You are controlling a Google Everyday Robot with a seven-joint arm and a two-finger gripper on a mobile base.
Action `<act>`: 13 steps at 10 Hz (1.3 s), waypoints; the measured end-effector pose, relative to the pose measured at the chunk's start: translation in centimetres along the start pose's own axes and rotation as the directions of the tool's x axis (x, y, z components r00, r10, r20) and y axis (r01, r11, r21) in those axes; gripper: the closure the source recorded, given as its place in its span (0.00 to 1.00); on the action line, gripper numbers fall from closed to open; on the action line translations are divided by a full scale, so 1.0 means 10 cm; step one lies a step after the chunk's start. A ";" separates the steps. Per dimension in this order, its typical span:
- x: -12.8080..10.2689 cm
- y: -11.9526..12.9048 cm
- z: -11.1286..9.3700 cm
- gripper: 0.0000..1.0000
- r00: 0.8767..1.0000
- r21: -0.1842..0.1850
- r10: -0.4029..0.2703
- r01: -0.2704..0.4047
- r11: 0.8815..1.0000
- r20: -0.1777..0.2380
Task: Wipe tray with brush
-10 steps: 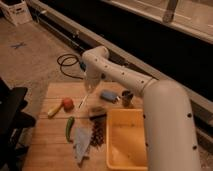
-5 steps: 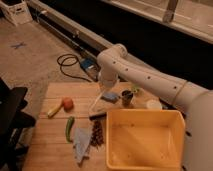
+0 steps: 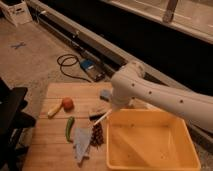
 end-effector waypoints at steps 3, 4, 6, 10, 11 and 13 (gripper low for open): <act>-0.05 0.21 -0.03 1.00 0.997 0.011 0.070 -0.070 0.997 0.017; -0.05 0.21 -0.03 1.00 0.997 0.011 0.069 -0.069 0.998 0.018; -0.06 0.21 -0.03 1.00 0.998 0.011 0.068 -0.068 0.998 0.018; 0.12 0.40 -0.11 1.00 0.988 0.014 0.152 -0.152 0.988 -0.006; 0.22 0.51 -0.14 1.00 0.983 0.015 0.184 -0.184 0.983 -0.010; 0.48 0.89 -0.22 1.00 0.958 0.012 0.288 -0.287 0.958 -0.016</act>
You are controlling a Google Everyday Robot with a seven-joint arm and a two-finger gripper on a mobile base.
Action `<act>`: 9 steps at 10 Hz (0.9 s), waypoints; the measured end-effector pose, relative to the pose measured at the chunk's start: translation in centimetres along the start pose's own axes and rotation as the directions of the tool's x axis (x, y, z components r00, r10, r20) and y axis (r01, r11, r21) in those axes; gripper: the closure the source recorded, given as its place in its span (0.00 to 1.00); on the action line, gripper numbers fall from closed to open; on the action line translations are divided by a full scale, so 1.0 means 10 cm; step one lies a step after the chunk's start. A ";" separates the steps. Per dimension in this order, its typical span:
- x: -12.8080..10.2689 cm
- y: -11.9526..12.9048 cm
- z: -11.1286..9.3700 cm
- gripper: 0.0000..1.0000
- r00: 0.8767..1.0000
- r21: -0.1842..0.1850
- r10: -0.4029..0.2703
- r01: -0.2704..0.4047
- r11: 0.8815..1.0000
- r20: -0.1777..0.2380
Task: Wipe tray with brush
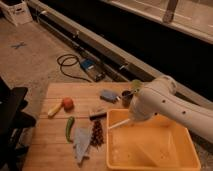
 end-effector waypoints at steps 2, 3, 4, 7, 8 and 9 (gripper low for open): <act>0.17 0.32 0.03 1.00 0.995 -0.025 0.098 -0.097 0.995 0.002; 0.20 0.43 0.11 1.00 0.992 -0.044 0.126 -0.126 0.991 0.009; 0.21 0.52 0.24 1.00 0.988 -0.069 0.155 -0.153 0.986 0.022; 0.16 0.70 0.55 1.00 0.981 -0.125 0.181 -0.172 0.977 0.062; 0.17 0.70 0.55 1.00 0.981 -0.125 0.182 -0.174 0.977 0.062; 0.18 0.71 0.55 1.00 0.981 -0.125 0.184 -0.175 0.977 0.061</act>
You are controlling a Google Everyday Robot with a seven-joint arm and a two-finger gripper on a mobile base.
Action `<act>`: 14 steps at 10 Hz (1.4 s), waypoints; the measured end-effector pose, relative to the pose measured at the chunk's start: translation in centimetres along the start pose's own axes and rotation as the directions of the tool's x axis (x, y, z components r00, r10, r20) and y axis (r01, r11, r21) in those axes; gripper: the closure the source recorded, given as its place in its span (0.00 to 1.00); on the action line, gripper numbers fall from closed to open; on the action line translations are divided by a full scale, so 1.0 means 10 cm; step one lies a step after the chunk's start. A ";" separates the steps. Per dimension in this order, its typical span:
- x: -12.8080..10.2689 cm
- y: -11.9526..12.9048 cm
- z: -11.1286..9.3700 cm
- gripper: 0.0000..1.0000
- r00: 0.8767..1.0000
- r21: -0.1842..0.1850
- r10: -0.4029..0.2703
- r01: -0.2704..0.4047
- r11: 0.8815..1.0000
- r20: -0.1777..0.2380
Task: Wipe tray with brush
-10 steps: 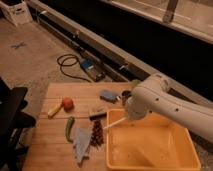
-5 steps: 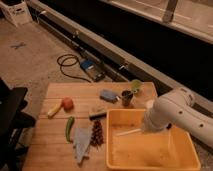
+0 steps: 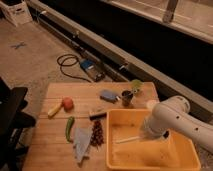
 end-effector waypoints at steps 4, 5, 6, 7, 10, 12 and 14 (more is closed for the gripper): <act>-0.02 -0.12 0.15 1.00 1.000 -0.029 -0.012 0.011 1.000 -0.028; 0.05 -0.13 0.27 1.00 1.000 -0.044 0.000 -0.001 0.999 -0.031; 0.10 -0.10 0.40 1.00 1.000 -0.060 0.016 -0.018 0.998 -0.026; 0.17 -0.09 0.58 1.00 0.999 -0.080 0.037 -0.039 0.996 -0.016; 0.35 -0.02 0.80 1.00 0.995 -0.113 0.100 -0.099 0.989 0.005; 0.50 0.01 0.80 1.00 0.990 -0.115 0.140 -0.140 0.983 -0.004; 0.63 -0.06 0.75 1.00 0.986 -0.095 0.165 -0.166 0.982 -0.017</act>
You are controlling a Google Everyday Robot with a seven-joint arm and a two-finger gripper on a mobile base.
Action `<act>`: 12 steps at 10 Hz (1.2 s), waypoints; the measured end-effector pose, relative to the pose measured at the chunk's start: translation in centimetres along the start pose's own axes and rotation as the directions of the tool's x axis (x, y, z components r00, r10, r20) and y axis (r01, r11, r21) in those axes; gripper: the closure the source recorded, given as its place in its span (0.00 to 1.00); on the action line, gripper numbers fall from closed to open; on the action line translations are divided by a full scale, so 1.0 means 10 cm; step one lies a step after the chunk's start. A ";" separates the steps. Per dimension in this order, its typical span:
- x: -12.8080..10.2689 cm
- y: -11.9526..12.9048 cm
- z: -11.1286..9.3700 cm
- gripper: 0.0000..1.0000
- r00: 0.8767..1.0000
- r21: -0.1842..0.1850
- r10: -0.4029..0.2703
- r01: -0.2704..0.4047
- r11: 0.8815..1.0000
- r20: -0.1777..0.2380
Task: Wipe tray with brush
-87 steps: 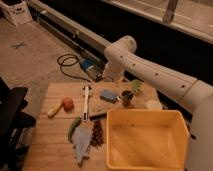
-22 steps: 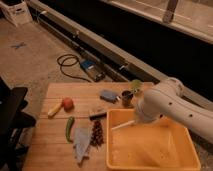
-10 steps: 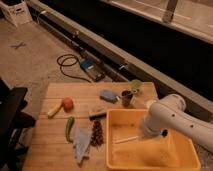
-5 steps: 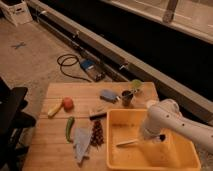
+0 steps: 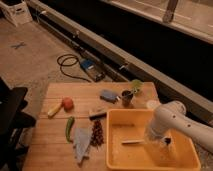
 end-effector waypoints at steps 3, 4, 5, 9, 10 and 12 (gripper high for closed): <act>-0.08 -0.21 -0.01 1.00 1.000 0.026 -0.019 0.018 1.000 0.016; -0.15 -0.23 0.02 1.00 0.999 0.026 -0.031 0.030 0.999 0.031; -0.20 -0.22 0.05 1.00 0.998 0.021 -0.040 0.039 0.999 0.043; -0.26 0.19 0.16 1.00 0.998 -0.050 -0.039 0.041 0.998 0.053; -0.15 0.33 0.12 1.00 0.999 -0.057 -0.011 0.013 0.998 0.036; 0.12 0.41 0.00 1.00 0.999 -0.049 0.041 -0.041 0.998 0.001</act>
